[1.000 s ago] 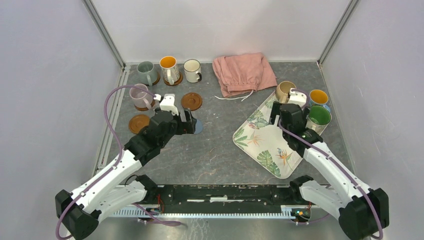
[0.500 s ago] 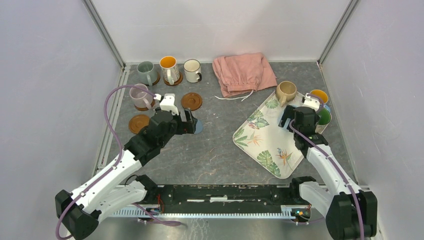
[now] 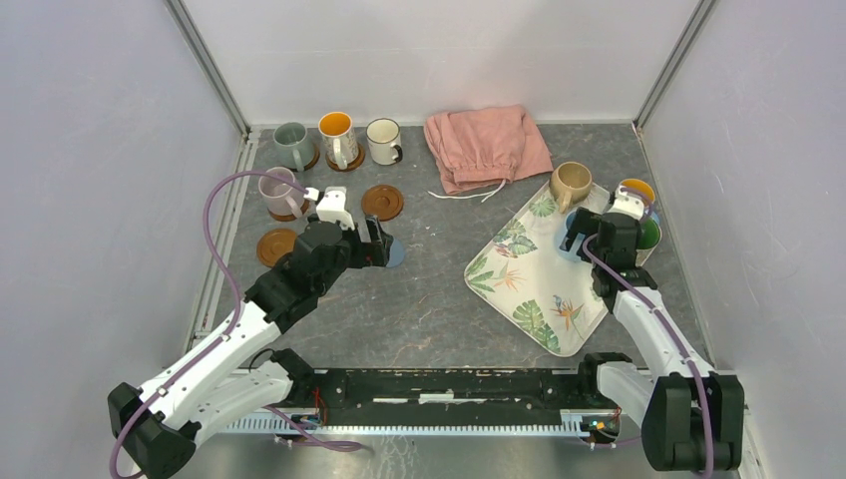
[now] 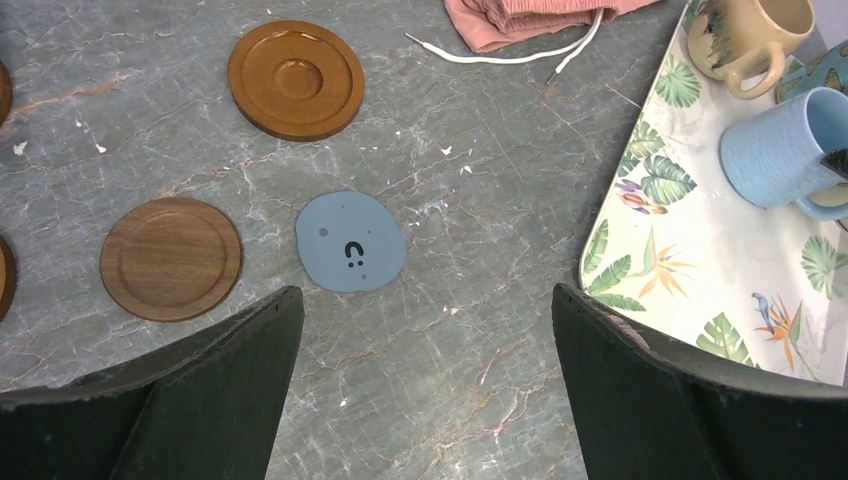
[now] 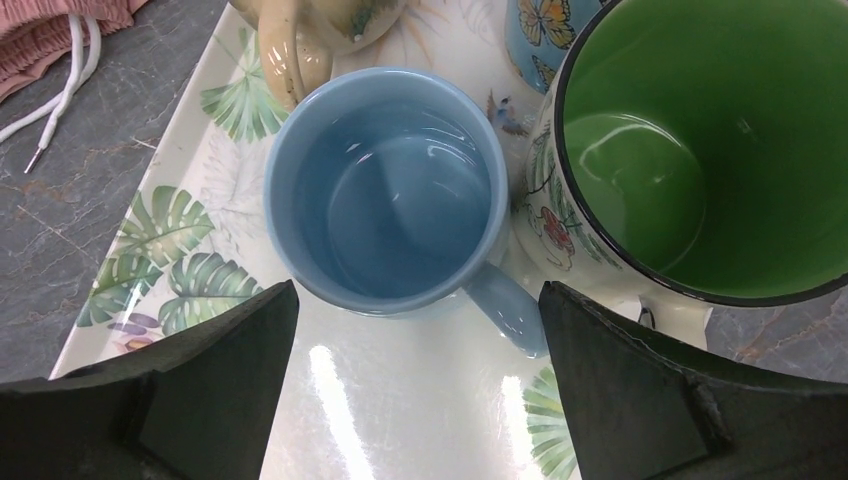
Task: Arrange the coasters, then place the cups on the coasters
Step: Pick up the cup from the tray.
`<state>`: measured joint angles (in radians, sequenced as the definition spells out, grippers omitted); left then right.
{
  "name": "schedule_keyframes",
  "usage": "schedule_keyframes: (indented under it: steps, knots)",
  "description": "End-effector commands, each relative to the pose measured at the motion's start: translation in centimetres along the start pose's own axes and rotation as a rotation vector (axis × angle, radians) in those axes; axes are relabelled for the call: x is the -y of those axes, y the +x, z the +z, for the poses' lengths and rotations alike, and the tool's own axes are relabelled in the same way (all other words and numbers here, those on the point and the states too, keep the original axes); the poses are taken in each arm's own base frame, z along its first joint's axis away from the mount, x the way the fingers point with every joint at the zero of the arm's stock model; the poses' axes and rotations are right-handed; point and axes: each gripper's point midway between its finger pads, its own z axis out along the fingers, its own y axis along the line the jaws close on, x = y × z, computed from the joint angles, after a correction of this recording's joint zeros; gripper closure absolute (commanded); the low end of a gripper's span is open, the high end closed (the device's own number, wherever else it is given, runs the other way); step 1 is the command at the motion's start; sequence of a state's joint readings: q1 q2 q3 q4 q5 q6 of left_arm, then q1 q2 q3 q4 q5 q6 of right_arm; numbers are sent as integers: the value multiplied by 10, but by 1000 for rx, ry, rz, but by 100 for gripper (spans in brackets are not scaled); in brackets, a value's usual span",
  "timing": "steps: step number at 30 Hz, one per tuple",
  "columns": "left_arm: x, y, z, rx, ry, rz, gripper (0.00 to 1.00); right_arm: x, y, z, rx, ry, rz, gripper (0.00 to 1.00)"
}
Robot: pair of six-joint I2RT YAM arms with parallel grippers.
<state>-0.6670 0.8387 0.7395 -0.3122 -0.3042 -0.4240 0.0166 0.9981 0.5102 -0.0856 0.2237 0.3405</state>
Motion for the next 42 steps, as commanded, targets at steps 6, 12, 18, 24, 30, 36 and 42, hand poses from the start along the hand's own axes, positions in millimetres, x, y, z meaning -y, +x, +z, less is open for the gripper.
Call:
schedule_keyframes:
  steps: [6,12,18,24,30,36,42]
  knots:
    - [4,-14,-3,51,31,10,0,-29,3,1,-18,-174,-9,2]
    - [5,-11,-3,44,33,4,0,-44,5,-5,-35,-258,-14,2]
    - [5,-11,-2,40,33,2,0,-63,8,-15,-46,-306,-42,2]
    - [6,-10,-1,35,35,-3,0,-83,16,-22,-55,-305,-108,2]
    - [8,-8,1,25,40,-4,0,-68,17,-21,-58,-189,-118,2]
    - [11,-5,3,9,51,-14,0,-47,18,-19,-56,-67,-108,5]
    - [15,-4,4,2,66,-22,0,-59,27,-13,-83,-116,-105,29]
